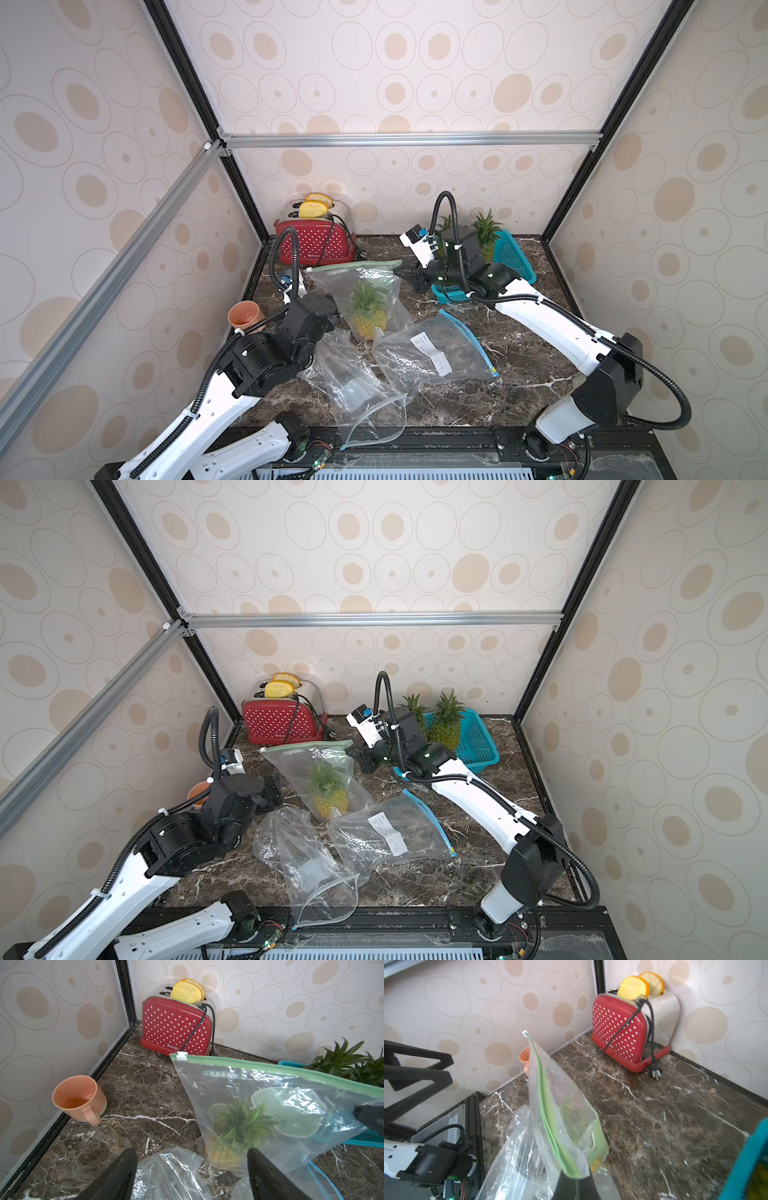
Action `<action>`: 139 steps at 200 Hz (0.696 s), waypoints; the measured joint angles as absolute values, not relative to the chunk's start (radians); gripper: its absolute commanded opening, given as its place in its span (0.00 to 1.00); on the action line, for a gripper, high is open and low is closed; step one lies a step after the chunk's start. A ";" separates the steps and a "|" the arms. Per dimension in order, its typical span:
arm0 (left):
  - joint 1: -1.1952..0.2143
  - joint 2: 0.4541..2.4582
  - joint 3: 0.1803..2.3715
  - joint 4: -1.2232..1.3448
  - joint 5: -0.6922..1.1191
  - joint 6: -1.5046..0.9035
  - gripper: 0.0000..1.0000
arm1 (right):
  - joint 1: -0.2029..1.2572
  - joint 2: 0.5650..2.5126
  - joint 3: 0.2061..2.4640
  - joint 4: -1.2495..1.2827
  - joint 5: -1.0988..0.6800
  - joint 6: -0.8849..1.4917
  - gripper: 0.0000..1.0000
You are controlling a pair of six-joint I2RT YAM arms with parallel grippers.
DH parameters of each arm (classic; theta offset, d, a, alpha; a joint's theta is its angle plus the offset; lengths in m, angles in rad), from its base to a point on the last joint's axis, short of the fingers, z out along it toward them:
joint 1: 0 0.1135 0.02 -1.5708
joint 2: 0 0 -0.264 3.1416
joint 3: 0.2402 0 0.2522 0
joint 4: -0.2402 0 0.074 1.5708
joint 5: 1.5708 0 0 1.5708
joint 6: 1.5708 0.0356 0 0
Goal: Open the zip-top bag and take out the pineapple
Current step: Pick up the zipper food storage bag at the center of the board.
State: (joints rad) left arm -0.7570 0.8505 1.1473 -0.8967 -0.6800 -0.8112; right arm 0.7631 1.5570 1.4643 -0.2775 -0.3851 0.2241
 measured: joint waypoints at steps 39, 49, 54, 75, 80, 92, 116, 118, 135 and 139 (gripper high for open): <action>-0.757 0.843 1.135 -0.890 -0.678 -0.811 0.85 | 0.761 1.536 1.436 -0.326 -0.303 0.218 0.14; -0.757 0.839 1.134 -0.890 -0.679 -0.811 0.85 | 0.761 1.536 1.434 -0.337 -0.291 0.212 0.21; -0.757 0.837 1.134 -0.890 -0.679 -0.811 0.86 | 0.761 1.536 1.433 -0.344 -0.286 0.203 0.24; -0.754 0.830 1.134 -0.891 -0.692 -0.811 0.86 | 0.764 1.528 1.437 -0.399 -0.253 0.179 0.34; -0.749 0.830 1.135 -0.891 -0.696 -0.811 0.86 | 0.764 1.525 1.443 -0.419 -0.240 0.170 0.36; -0.722 0.833 1.136 -0.890 -0.699 -0.811 0.86 | 0.768 1.523 1.474 -0.479 -0.205 0.147 0.38; -0.567 0.846 1.131 -0.868 -0.659 -0.815 0.85 | 0.788 1.511 1.564 -0.579 -0.109 0.076 0.41; -0.547 0.847 1.128 -0.865 -0.653 -0.817 0.85 | 0.791 1.508 1.571 -0.587 -0.101 0.071 0.41; -0.390 0.842 1.083 -0.814 -0.563 -0.834 0.84 | 0.818 1.488 1.630 -0.649 -0.059 0.022 0.43; -0.360 0.841 1.071 -0.805 -0.544 -0.841 0.85 | 0.825 1.486 1.650 -0.667 -0.053 0.009 0.44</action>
State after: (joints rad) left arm -0.3603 0.8413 1.0706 -0.8051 -0.5442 -0.8406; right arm 0.8253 1.4860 1.6505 -0.6670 -0.0528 0.0086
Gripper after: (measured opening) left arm 0.846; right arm 0.423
